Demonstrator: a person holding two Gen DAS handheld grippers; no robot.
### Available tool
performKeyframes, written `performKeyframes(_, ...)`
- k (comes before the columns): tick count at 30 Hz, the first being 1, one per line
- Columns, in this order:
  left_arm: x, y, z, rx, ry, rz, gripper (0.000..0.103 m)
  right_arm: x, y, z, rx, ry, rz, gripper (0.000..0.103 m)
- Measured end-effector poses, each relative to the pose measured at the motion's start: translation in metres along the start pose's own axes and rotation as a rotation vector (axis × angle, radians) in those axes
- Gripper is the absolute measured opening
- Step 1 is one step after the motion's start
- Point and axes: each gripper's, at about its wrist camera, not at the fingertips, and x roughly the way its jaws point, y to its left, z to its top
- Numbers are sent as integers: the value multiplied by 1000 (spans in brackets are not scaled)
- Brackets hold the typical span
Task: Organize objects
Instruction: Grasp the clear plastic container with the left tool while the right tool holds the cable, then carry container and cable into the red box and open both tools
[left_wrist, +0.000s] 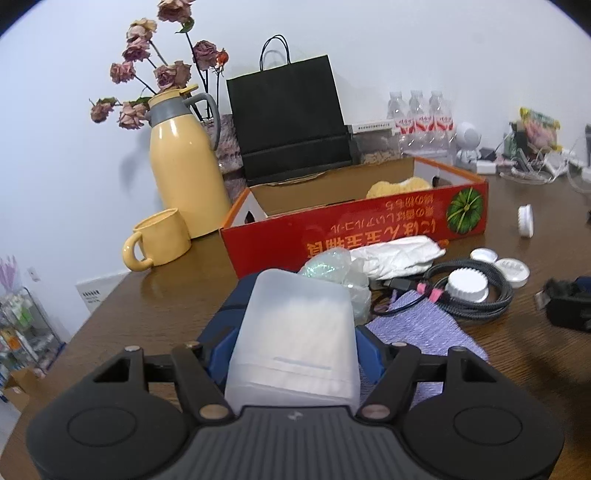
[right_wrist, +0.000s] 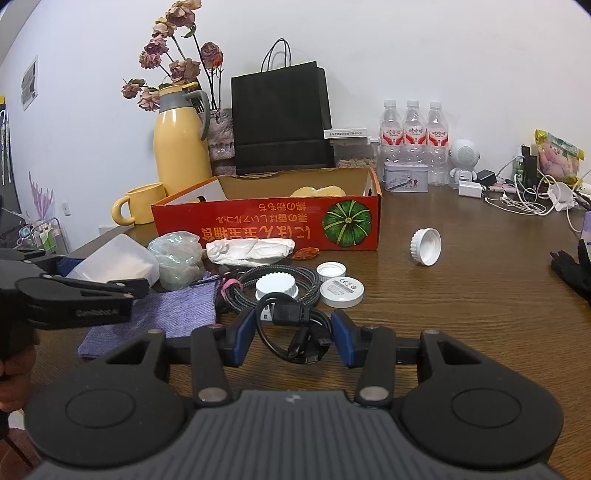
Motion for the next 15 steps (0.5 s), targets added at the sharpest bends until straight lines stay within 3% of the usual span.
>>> performKeyframes(15,-21,32,39,-159,-99,-128,67,17,28,35,-57,-40,13,46)
